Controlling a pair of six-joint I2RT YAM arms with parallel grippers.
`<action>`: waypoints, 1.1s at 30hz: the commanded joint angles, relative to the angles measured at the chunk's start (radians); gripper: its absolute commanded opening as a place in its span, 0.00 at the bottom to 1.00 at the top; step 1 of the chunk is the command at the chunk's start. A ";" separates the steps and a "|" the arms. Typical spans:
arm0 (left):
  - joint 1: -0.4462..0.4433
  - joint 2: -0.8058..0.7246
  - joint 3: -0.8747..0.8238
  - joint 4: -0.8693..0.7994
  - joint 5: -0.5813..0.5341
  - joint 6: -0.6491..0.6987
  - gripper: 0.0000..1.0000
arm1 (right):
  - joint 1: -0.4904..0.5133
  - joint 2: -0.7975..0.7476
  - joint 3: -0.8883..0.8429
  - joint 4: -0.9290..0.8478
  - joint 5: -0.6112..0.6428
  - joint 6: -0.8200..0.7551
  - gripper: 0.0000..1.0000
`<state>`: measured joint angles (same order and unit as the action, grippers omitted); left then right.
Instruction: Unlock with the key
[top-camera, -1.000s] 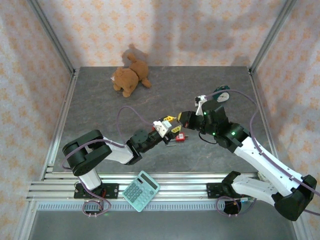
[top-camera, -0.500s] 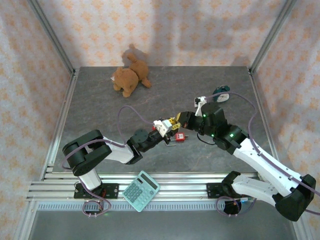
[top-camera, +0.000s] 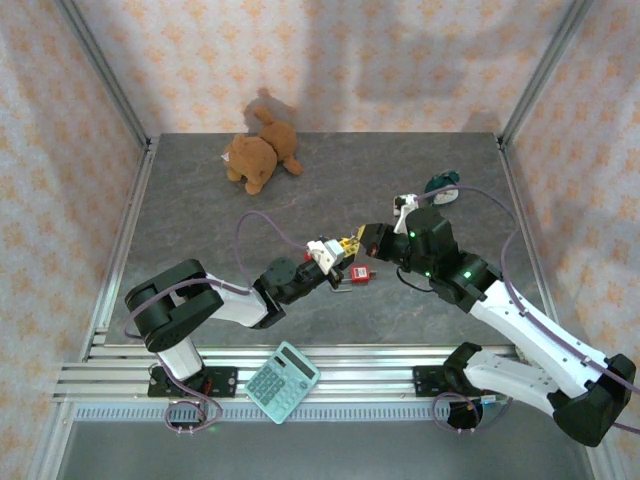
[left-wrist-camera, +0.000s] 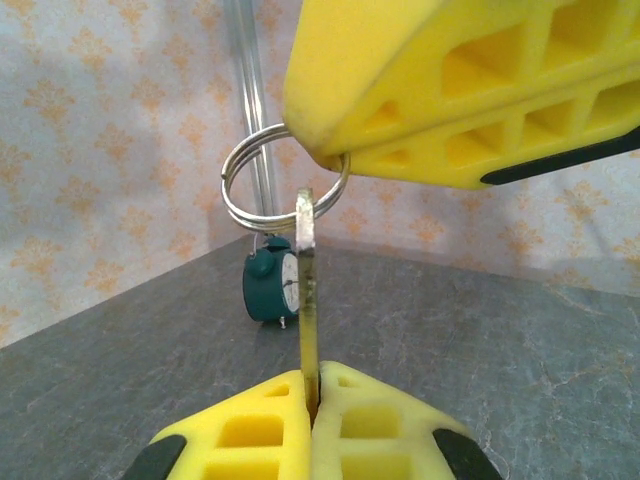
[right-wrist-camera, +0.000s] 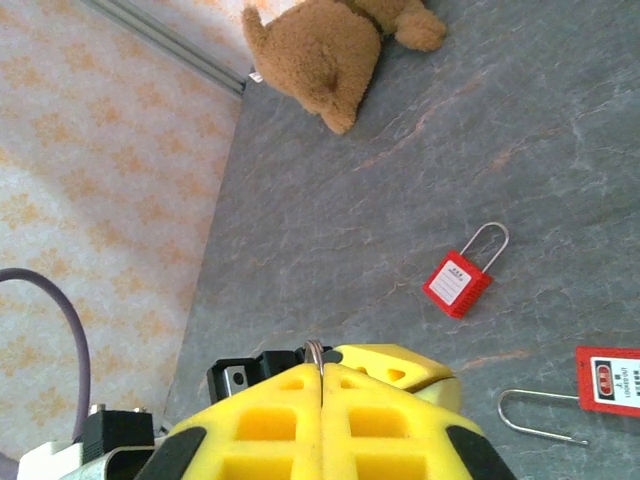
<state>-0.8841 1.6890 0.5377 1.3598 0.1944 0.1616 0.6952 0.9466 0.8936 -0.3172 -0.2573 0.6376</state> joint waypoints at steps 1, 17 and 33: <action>-0.003 -0.025 -0.002 0.050 0.041 0.000 0.00 | 0.003 -0.024 0.002 -0.041 0.094 -0.034 0.00; 0.053 -0.068 -0.035 0.051 0.124 -0.096 0.00 | -0.013 -0.014 -0.045 -0.060 0.116 -0.066 0.00; 0.106 -0.171 -0.033 -0.214 0.179 -0.193 0.00 | -0.072 -0.005 0.022 -0.030 0.080 -0.206 0.24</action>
<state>-0.8047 1.5860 0.4992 1.2461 0.3462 0.0288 0.6407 0.9642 0.8799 -0.3683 -0.1864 0.4999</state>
